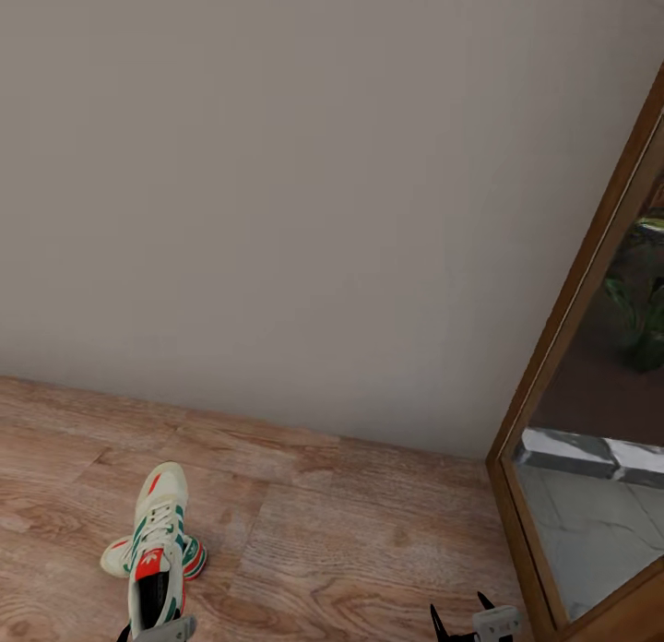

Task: Pick up the two gym shoes and the two sandals from the corridor floor and place them onto the hallstand (shoe rack) in the corridor, making sure they are on the rack and not on the floor. Arrange them so the two gym shoes are next to each other and the two sandals are next to each other.

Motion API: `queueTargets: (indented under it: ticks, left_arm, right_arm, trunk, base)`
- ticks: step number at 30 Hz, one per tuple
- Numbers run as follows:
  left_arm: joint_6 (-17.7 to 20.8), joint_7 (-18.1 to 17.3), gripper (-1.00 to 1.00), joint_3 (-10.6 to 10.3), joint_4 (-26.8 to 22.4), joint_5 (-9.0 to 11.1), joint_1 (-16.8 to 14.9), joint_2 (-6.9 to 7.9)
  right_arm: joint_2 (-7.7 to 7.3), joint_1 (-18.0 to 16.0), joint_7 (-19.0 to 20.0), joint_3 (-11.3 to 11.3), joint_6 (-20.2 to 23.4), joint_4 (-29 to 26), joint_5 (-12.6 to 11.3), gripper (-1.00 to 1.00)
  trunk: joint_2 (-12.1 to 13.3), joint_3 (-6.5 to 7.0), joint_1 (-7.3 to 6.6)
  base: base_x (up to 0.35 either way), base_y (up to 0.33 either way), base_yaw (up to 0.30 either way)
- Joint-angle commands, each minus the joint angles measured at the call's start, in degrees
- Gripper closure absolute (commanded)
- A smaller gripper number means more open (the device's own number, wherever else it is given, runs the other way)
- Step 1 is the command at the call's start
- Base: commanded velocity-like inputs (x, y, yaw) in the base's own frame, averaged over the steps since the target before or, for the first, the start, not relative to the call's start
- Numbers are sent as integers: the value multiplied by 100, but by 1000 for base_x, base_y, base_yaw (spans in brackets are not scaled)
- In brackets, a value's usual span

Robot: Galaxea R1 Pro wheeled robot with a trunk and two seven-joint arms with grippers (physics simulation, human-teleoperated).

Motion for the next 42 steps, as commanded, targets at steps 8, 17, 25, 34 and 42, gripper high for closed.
queueTargets:
  ticks: [8, 17, 25, 34, 42]
  left_arm:
    - [-17, -2, 100, 5, -3, -1, 3, 1]
    - [-18, -2, 100, 5, -19, -2, 6, 4]
    - [-83, -2, 100, 14, -95, -18, 29, 5]
    - [-445, 0, 100, 141, -40, 2, 26, 6]
    - [-460, -62, 100, 233, -30, -23, 25, 6]
  right_arm:
    - [4, -4, 49, -46, -21, 5, 29, -100]
    - [5, -4, 42, -44, -21, 10, 34, -100]
    - [5, -4, 44, -44, -21, 16, 37, -100]
    - [5, -4, 45, -44, -21, 19, 37, -100]
    - [5, -4, 41, -44, -21, 21, 37, -100]
  trunk:
    - [-2, -4, -1]
    - [-2, -4, -1]
    - [-2, -4, -1]
    - [-2, -4, -1]
    - [-2, -4, -1]
  base:
    - [0, 0, 18]
    - [0, 0, 241]
    - [0, 0, 277]
    - [0, 0, 278]
    - [0, 0, 278]
